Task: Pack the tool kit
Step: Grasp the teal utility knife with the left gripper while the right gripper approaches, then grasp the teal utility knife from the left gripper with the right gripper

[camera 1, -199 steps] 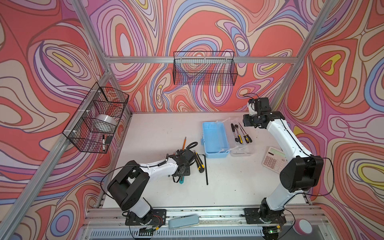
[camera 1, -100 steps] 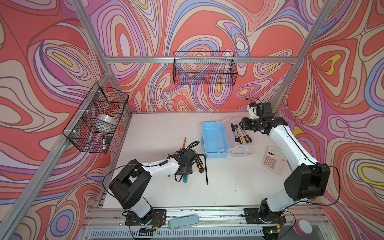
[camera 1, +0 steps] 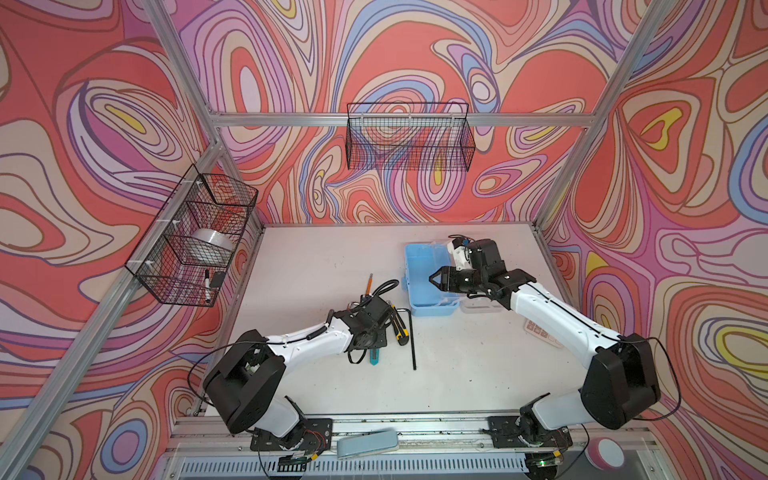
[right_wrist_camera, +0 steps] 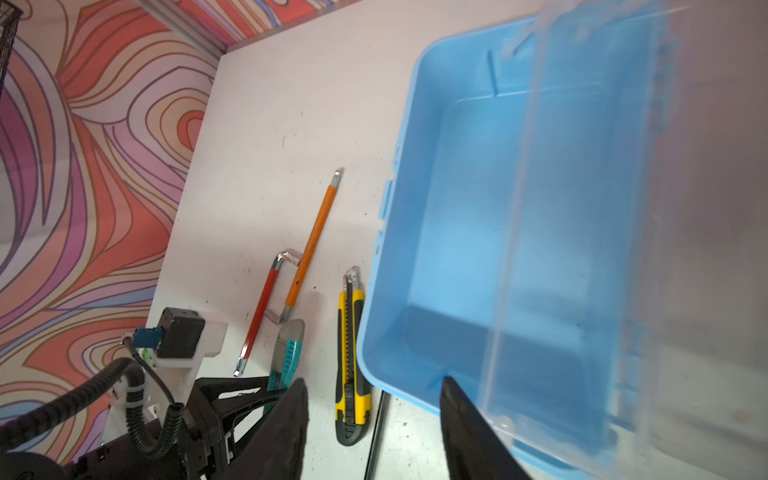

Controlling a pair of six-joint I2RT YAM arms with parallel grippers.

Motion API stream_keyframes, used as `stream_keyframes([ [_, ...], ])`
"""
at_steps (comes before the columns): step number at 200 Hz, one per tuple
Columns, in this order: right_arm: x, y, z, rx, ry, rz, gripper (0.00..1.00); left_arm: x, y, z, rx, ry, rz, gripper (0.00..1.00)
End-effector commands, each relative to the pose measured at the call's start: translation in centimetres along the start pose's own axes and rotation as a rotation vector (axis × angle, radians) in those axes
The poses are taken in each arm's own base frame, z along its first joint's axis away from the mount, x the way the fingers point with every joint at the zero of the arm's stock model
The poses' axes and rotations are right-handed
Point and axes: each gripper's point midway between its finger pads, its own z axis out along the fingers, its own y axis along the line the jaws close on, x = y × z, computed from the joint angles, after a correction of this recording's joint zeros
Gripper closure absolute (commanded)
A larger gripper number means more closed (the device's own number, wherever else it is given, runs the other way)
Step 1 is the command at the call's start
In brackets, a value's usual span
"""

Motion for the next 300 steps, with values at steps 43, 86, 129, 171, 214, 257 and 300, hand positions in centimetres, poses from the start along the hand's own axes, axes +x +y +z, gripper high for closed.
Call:
stream_keyframes([
  [43,1.5,3.3,3.2,-0.126,0.023,0.034,0.46,-2.2,-3.5,-3.2,0.142,-0.086,-0.001,0.84],
  [86,3.4,5.0,5.0,-0.182,0.072,0.037,0.45,-2.9,-5.9,-4.4,0.229,-0.114,0.028,0.84],
  [129,4.9,5.5,6.3,-0.186,0.115,0.036,0.46,-3.4,-7.4,-5.4,0.302,-0.141,0.029,0.83],
  [171,5.7,5.3,6.5,-0.119,0.148,-0.003,0.47,-2.6,-6.0,-4.2,0.230,-0.111,0.009,0.82],
  [214,10.2,5.6,8.1,-0.027,0.251,-0.094,0.47,-2.3,-4.2,-4.6,0.216,-0.145,-0.052,0.72],
  [257,12.7,5.9,9.1,0.059,0.303,-0.197,0.46,-1.5,0.4,-5.4,0.112,-0.173,-0.124,0.47],
  [300,16.0,7.0,10.2,0.056,0.405,-0.419,0.47,-0.1,4.8,-5.6,0.058,-0.171,-0.241,0.37],
])
